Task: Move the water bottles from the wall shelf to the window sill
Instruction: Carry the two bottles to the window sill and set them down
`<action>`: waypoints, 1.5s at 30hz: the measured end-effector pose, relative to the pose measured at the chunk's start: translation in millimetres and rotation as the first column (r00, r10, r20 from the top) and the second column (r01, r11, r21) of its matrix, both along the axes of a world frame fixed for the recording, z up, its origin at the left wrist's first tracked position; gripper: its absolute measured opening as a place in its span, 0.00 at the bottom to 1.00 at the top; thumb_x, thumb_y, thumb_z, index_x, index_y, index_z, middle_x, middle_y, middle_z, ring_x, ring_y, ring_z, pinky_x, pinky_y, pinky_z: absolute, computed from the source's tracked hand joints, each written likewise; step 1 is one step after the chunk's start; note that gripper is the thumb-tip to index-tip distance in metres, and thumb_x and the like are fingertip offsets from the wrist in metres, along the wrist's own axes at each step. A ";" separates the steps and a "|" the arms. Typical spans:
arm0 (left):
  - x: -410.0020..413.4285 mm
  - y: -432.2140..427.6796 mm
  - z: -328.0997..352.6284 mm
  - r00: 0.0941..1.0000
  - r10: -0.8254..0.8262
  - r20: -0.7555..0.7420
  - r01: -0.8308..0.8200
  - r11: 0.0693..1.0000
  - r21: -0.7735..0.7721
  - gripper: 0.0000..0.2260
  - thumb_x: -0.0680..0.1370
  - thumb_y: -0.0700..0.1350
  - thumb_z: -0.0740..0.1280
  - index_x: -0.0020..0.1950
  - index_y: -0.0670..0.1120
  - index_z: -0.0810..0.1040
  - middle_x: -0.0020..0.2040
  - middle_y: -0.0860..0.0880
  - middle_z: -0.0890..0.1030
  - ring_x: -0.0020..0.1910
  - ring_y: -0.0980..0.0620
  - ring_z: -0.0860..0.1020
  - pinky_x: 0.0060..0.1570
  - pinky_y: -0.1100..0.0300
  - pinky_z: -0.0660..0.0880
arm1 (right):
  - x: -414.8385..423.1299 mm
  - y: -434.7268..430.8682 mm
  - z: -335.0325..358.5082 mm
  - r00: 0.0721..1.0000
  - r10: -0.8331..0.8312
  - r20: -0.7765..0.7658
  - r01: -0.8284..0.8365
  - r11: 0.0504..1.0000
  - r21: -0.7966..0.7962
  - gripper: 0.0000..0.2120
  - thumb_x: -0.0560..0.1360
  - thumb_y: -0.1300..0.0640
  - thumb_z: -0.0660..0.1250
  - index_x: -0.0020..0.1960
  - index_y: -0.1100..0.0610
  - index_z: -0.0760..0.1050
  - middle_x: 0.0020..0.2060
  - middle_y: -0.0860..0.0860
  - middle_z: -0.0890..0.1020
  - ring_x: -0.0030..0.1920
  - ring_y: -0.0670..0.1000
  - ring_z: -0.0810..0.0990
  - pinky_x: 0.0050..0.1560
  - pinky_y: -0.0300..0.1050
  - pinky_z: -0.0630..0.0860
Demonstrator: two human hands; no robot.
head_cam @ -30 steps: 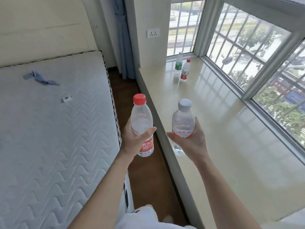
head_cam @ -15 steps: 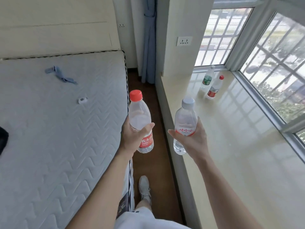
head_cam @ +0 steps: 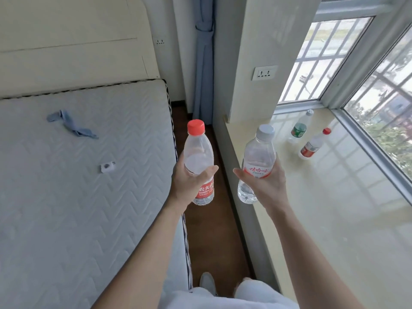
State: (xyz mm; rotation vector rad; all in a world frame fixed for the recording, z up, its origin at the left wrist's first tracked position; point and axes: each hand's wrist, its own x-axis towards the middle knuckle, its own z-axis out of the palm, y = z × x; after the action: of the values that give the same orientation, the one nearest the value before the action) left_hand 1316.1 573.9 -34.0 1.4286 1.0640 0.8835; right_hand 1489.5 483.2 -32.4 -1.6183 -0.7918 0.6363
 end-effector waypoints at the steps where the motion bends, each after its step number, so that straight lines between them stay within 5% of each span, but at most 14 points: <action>1: 4.4 11.3 -1.7 1.000 -0.003 0.003 0.003 1.000 0.000 0.22 0.66 0.53 0.75 0.57 0.60 0.73 0.51 0.58 0.80 0.52 0.63 0.80 0.42 0.71 0.77 | 3.5 9.2 -2.4 1.000 0.001 0.001 -0.001 1.000 -0.006 0.29 0.64 0.56 0.83 0.61 0.50 0.74 0.47 0.47 0.82 0.46 0.45 0.83 0.43 0.36 0.79; 10: 69.0 108.8 -14.6 0.998 -0.061 -0.011 0.062 0.997 0.035 0.24 0.63 0.57 0.76 0.56 0.62 0.72 0.52 0.61 0.79 0.51 0.68 0.78 0.44 0.75 0.74 | 58.9 96.6 -21.4 0.999 -0.040 -0.007 0.040 0.999 -0.020 0.31 0.62 0.52 0.83 0.61 0.51 0.74 0.47 0.47 0.83 0.47 0.46 0.84 0.47 0.42 0.80; 14: 118.7 157.0 -17.3 0.988 -0.147 -0.041 0.149 0.988 0.040 0.22 0.68 0.51 0.78 0.56 0.62 0.71 0.51 0.62 0.79 0.51 0.70 0.78 0.44 0.71 0.75 | 102.3 139.2 -26.2 0.995 -0.096 -0.027 0.096 0.995 0.002 0.33 0.60 0.48 0.81 0.61 0.51 0.74 0.48 0.49 0.83 0.49 0.49 0.84 0.46 0.41 0.79; 22: 245.5 227.5 -9.3 0.940 -0.341 0.004 0.341 0.940 0.027 0.27 0.62 0.60 0.76 0.59 0.60 0.74 0.52 0.60 0.82 0.56 0.59 0.80 0.51 0.66 0.78 | 206.6 189.9 -30.1 0.961 -0.269 -0.066 0.268 0.963 -0.026 0.26 0.63 0.56 0.83 0.54 0.45 0.73 0.44 0.45 0.83 0.46 0.46 0.83 0.50 0.51 0.82; 27: 319.6 240.8 -3.0 0.876 -0.483 0.007 0.483 0.876 0.008 0.23 0.59 0.62 0.76 0.51 0.70 0.75 0.54 0.58 0.81 0.56 0.60 0.79 0.52 0.65 0.76 | 258.6 186.6 -21.2 0.898 -0.436 -0.061 0.435 0.900 -0.027 0.27 0.61 0.54 0.83 0.54 0.46 0.73 0.46 0.46 0.82 0.48 0.48 0.83 0.48 0.48 0.80; 31: 376.7 235.0 1.4 0.806 -0.591 0.034 0.592 0.806 -0.029 0.23 0.58 0.60 0.77 0.51 0.68 0.76 0.53 0.60 0.80 0.56 0.60 0.79 0.55 0.59 0.77 | 288.7 168.2 -19.5 0.812 -0.579 -0.072 0.576 0.815 -0.057 0.28 0.57 0.48 0.82 0.52 0.49 0.73 0.44 0.45 0.83 0.47 0.48 0.83 0.48 0.50 0.81; 35: 422.3 226.1 -1.8 0.717 -0.696 0.035 0.697 0.716 -0.042 0.23 0.60 0.55 0.78 0.53 0.58 0.77 0.50 0.60 0.82 0.52 0.60 0.81 0.54 0.57 0.79 | 304.6 141.9 -26.3 0.698 -0.714 -0.059 0.712 0.700 -0.051 0.27 0.60 0.54 0.84 0.51 0.52 0.72 0.43 0.45 0.83 0.45 0.49 0.83 0.48 0.50 0.80; 38: 447.5 212.6 -8.8 0.593 -0.804 0.030 0.805 0.591 -0.055 0.23 0.64 0.46 0.80 0.57 0.51 0.78 0.53 0.52 0.83 0.54 0.55 0.82 0.52 0.60 0.80 | 306.7 118.9 -29.1 0.572 -0.819 -0.044 0.817 0.574 -0.049 0.26 0.61 0.60 0.84 0.51 0.51 0.72 0.42 0.37 0.83 0.44 0.41 0.82 0.45 0.39 0.77; 41: 470.7 196.2 -21.5 0.453 -0.890 0.039 0.890 0.451 -0.063 0.20 0.68 0.36 0.78 0.57 0.48 0.77 0.48 0.59 0.83 0.50 0.61 0.81 0.48 0.67 0.77 | 306.0 96.7 -35.8 0.460 -0.888 -0.033 0.885 0.461 -0.068 0.25 0.62 0.61 0.84 0.50 0.52 0.72 0.38 0.36 0.81 0.40 0.37 0.80 0.40 0.31 0.74; 45: 489.7 178.8 -49.0 0.349 -0.936 0.045 0.927 0.338 -0.163 0.25 0.64 0.49 0.81 0.59 0.53 0.78 0.57 0.52 0.83 0.58 0.49 0.82 0.59 0.49 0.78 | 300.1 71.7 -59.8 0.284 -0.957 -0.053 0.952 0.288 -0.103 0.26 0.60 0.60 0.85 0.49 0.52 0.73 0.39 0.42 0.80 0.40 0.45 0.81 0.41 0.40 0.78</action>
State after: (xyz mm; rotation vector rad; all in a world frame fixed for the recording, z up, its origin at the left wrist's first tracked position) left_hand 1805.8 752.7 -83.0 1.5963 0.1538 -0.1320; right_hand 1789.6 554.8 -92.1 -1.7352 0.4088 -0.1875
